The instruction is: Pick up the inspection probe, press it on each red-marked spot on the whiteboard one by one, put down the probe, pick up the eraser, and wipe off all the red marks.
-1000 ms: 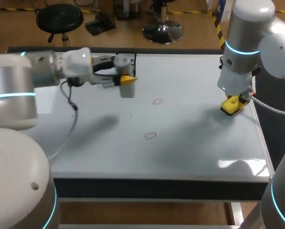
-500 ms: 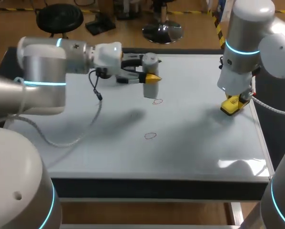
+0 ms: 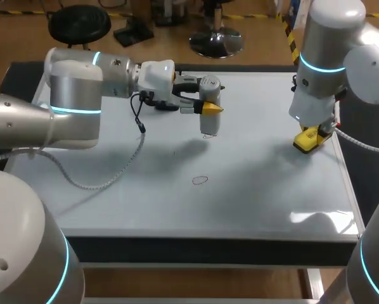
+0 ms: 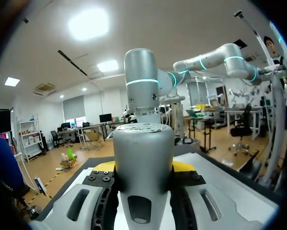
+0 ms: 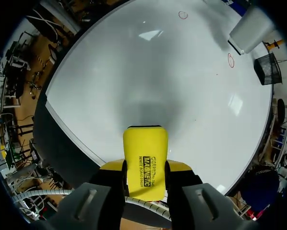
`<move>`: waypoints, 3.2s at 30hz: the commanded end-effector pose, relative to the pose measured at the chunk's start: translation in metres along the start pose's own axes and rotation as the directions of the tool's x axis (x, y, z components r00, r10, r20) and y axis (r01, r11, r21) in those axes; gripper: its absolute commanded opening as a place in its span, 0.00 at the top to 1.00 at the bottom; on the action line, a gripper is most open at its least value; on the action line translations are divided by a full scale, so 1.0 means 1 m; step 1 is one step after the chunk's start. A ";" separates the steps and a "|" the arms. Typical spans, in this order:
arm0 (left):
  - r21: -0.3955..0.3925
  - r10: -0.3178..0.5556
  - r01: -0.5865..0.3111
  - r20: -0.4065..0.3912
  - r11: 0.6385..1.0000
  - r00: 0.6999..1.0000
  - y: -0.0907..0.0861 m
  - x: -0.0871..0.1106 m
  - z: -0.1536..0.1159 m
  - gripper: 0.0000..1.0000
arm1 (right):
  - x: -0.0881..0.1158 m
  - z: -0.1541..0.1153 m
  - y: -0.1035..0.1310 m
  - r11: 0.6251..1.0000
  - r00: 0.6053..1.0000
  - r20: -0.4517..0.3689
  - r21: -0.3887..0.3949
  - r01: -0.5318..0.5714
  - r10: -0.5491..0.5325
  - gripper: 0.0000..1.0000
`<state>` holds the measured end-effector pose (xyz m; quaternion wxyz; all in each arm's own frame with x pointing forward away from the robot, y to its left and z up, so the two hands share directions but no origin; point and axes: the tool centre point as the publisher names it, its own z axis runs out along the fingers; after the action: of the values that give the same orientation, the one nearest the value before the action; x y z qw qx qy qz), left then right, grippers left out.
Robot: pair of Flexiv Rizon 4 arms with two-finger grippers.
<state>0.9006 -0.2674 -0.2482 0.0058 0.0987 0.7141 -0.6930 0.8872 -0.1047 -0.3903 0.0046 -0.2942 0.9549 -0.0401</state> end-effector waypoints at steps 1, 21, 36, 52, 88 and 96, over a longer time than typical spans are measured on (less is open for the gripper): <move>0.013 -0.012 0.012 -0.043 1.000 0.999 0.012 -0.006 0.001 1.00 | 0.000 0.000 0.000 1.000 1.000 -0.002 0.003 0.001 -0.001 1.00; 0.006 -0.054 0.054 -0.021 0.999 0.998 0.036 -0.022 0.000 1.00 | 0.000 0.000 0.000 1.000 1.000 -0.002 0.003 0.001 -0.001 1.00; -0.009 -0.066 0.066 -0.044 0.998 0.997 0.038 -0.024 0.002 1.00 | 0.000 0.000 0.000 1.000 1.000 -0.002 0.003 0.001 -0.001 1.00; -0.009 -0.066 0.066 -0.044 0.998 0.997 0.038 -0.024 0.002 1.00 | 0.000 0.000 0.000 1.000 1.000 -0.002 0.003 0.001 -0.001 1.00; -0.027 -0.080 0.077 -0.136 0.997 0.988 0.043 -0.031 0.004 1.00 | 0.000 0.000 0.000 1.000 1.000 -0.002 0.003 0.001 -0.001 1.00; -0.025 -0.083 0.080 -0.146 0.996 0.986 0.045 -0.032 0.004 1.00 | 0.000 0.000 0.000 1.000 1.000 -0.002 0.003 0.001 -0.001 1.00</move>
<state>0.9347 -0.2741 -0.2873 -0.0697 0.1171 0.7238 -0.6764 0.8871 -0.1047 -0.3904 0.0048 -0.2943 0.9549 -0.0401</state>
